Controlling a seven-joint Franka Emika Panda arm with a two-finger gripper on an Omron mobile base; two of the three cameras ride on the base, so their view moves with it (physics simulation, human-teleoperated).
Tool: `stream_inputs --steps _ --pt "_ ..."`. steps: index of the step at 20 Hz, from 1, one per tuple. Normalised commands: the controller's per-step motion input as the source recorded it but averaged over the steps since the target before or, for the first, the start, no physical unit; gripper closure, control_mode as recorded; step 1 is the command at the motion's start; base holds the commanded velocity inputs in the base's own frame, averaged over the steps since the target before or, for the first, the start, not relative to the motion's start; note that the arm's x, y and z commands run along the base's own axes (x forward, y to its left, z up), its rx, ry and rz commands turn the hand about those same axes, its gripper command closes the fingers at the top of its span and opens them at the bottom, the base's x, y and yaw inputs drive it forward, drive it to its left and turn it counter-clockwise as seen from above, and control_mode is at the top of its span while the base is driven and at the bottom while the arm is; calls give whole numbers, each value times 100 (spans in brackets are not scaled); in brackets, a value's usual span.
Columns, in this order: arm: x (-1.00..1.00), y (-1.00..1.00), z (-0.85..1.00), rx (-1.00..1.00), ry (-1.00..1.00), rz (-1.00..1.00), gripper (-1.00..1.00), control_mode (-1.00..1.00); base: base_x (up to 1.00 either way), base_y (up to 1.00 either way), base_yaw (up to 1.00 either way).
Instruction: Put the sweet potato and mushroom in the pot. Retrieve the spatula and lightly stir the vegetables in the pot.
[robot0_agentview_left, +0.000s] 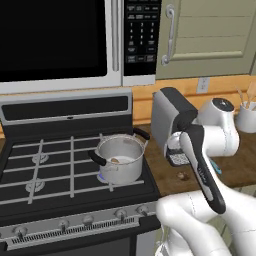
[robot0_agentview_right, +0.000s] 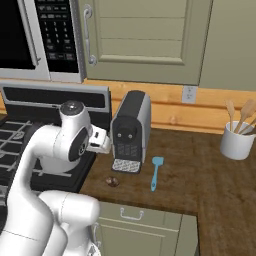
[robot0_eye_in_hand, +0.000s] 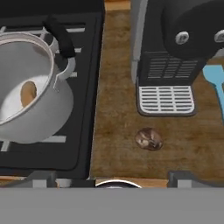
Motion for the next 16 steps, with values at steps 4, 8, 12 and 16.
stream_inputs --steps 4,8,12,16 --pt "33 -47 -78 0 8 0 -100 -100 0 0 0" --pt "32 -13 -73 0 7 0 -100 -100 0 0 0" --pt "28 0 -80 -1 11 0 -100 -100 0 0 0" --pt "30 -10 -73 -5 13 0 -100 -100 0 0 0"
